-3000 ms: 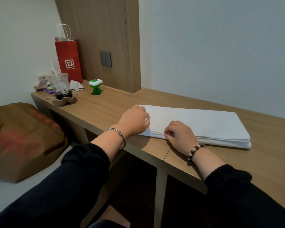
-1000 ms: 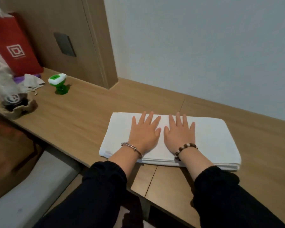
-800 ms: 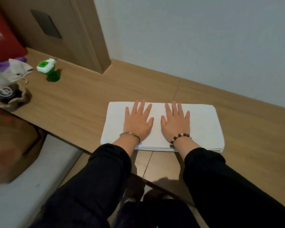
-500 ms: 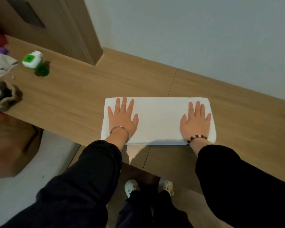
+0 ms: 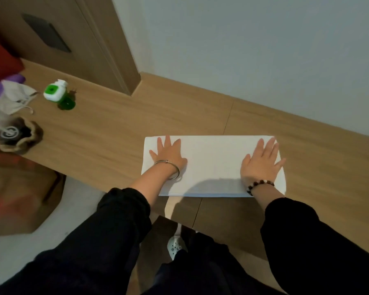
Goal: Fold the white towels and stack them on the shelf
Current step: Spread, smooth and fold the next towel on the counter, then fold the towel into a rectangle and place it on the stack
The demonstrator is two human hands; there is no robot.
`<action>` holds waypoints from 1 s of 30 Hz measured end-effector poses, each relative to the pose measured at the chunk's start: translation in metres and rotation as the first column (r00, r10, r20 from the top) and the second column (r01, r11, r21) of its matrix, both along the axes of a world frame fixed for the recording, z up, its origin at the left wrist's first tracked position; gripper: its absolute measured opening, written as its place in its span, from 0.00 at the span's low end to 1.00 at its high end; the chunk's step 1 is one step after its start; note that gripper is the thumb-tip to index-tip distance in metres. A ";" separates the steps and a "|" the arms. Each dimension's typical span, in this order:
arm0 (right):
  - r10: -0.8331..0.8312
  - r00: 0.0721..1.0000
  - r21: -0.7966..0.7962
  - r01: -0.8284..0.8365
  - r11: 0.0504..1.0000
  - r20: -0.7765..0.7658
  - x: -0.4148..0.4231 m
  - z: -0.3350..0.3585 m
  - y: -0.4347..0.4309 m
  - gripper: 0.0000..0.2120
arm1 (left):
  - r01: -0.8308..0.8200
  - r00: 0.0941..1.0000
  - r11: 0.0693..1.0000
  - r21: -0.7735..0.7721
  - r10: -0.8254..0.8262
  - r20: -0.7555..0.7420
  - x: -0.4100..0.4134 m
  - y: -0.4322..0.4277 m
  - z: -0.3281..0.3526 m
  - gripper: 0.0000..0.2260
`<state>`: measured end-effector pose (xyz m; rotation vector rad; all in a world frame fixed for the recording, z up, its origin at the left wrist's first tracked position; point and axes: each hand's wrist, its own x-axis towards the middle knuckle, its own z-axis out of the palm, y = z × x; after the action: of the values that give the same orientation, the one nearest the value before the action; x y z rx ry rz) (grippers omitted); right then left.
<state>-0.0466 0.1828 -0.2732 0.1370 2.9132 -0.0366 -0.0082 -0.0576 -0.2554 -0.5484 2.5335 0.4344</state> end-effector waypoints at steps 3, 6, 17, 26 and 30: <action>0.295 0.956 -0.051 -0.295 0.954 -0.003 -0.030 0.018 -0.028 0.26 | 0.159 0.986 0.981 0.113 -0.152 -0.062 -0.033 0.004 0.019 0.31; 0.579 0.812 -0.262 -0.544 0.797 0.076 -0.060 0.029 -0.053 0.25 | 0.309 0.951 0.947 0.090 -0.308 -0.020 -0.060 0.008 0.022 0.35; 0.597 0.501 -0.192 -0.643 0.741 0.627 -0.117 0.030 -0.083 0.32 | 0.398 0.876 0.917 0.012 -0.384 0.293 -0.091 0.005 0.019 0.31; 0.617 0.426 -0.166 -0.720 0.674 0.662 -0.113 0.039 -0.098 0.26 | 0.336 0.904 0.941 0.046 -0.336 0.263 -0.062 -0.019 0.028 0.25; 0.606 0.450 -0.102 -0.743 0.662 0.655 -0.097 0.052 -0.125 0.21 | 0.252 0.956 0.967 -0.041 -0.242 0.165 -0.028 -0.042 0.033 0.18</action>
<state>-0.1432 0.0576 -0.2216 -0.8493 2.0458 0.3728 -0.0357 -0.1000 -0.2226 -0.2700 2.4263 0.2124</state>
